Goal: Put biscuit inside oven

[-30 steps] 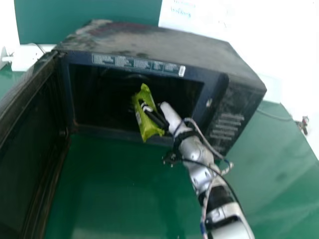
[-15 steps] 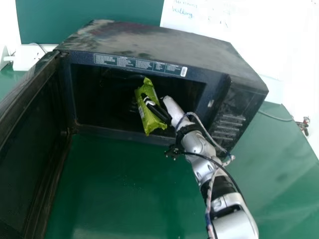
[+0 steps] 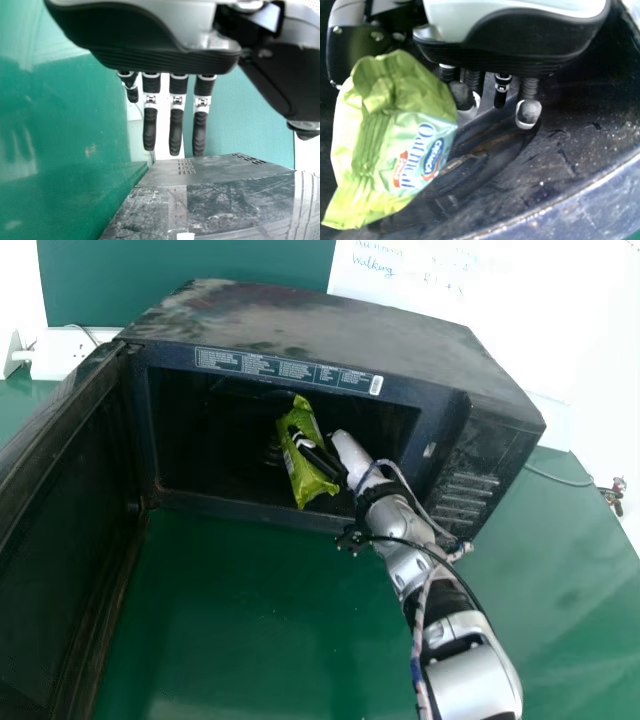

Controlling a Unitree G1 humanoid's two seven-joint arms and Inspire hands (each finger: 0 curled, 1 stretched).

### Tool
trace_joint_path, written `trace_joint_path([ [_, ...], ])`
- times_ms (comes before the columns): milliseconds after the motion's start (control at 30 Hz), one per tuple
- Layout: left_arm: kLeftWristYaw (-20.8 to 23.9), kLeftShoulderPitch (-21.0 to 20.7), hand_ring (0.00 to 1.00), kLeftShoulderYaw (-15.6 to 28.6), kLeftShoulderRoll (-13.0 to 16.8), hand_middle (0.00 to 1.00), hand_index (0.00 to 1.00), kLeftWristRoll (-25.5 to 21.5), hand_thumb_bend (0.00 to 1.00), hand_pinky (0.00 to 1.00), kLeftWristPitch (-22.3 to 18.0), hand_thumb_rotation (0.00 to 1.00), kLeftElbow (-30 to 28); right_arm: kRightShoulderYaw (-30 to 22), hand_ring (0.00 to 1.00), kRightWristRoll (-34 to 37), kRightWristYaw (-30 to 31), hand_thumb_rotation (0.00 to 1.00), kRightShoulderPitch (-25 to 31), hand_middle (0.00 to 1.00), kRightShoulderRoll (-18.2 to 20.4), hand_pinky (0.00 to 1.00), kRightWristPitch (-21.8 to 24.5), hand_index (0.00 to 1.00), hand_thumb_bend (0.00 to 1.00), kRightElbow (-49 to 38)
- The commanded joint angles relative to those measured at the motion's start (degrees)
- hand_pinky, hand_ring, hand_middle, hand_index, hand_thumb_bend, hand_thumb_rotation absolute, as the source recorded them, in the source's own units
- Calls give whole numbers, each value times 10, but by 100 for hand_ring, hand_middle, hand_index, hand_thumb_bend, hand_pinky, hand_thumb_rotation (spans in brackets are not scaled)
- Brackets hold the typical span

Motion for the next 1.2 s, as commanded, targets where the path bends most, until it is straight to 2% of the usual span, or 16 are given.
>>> trace_joint_path([
  [0,1,14,58,0,-6,62,61,0,84,48,2,55,-9,1,0,-2,-14,0,-16,0,-4,0,9,6,58,12],
  [33,1,15,64,0,-6,66,62,0,84,57,1,56,-11,1,0,-2,-15,0,-18,0,-3,0,9,5,57,14],
  [133,-2,17,64,1,-8,67,63,-5,84,59,0,55,-13,-1,0,1,-19,0,-19,0,-1,0,6,6,59,22],
  [167,-3,17,62,2,-9,64,59,-8,83,58,0,55,-13,-3,0,3,-20,0,-18,0,0,0,5,6,59,24],
  [200,-3,18,63,2,-9,65,61,-9,84,58,2,54,-14,-6,0,6,-20,0,-19,0,1,0,5,6,59,26],
  [233,-4,19,60,2,-9,62,60,-10,84,53,4,53,-17,-8,0,8,-21,0,-18,0,2,0,5,6,58,28],
  [333,-4,23,64,1,-9,65,61,-5,84,56,-1,52,-19,-12,0,13,-23,0,-19,0,5,0,14,5,55,34],
  [467,-2,28,59,1,-11,61,58,4,83,52,-13,51,-24,-9,0,11,-24,0,-20,0,7,0,18,5,56,41],
  [533,-11,27,60,1,-12,62,56,5,83,54,-31,52,-16,-9,0,10,-25,0,-20,0,7,0,18,5,55,43],
  [667,-17,27,61,0,-15,64,59,-5,84,55,-33,52,-13,-7,0,8,-29,0,-20,0,5,0,17,6,57,46],
  [800,-23,30,55,-1,-14,59,57,2,83,48,-50,53,-11,-2,0,1,-37,0,-20,0,3,0,14,5,55,50],
  [867,-22,33,57,-2,-14,61,58,8,83,50,-57,54,-12,0,0,-2,-38,0,-21,0,3,0,16,5,55,52],
  [933,-21,35,58,-2,-15,61,58,5,83,51,-57,53,-15,-1,0,-1,-39,0,-21,0,4,0,18,5,58,54],
  [1000,-27,35,52,-1,-15,57,56,-1,83,46,-59,53,-12,-1,0,-2,-41,0,-21,0,4,0,17,6,57,56],
  [1167,-36,34,55,3,-20,58,56,-22,84,50,-50,58,-16,5,0,-10,-41,0,-24,0,4,0,20,6,58,59],
])
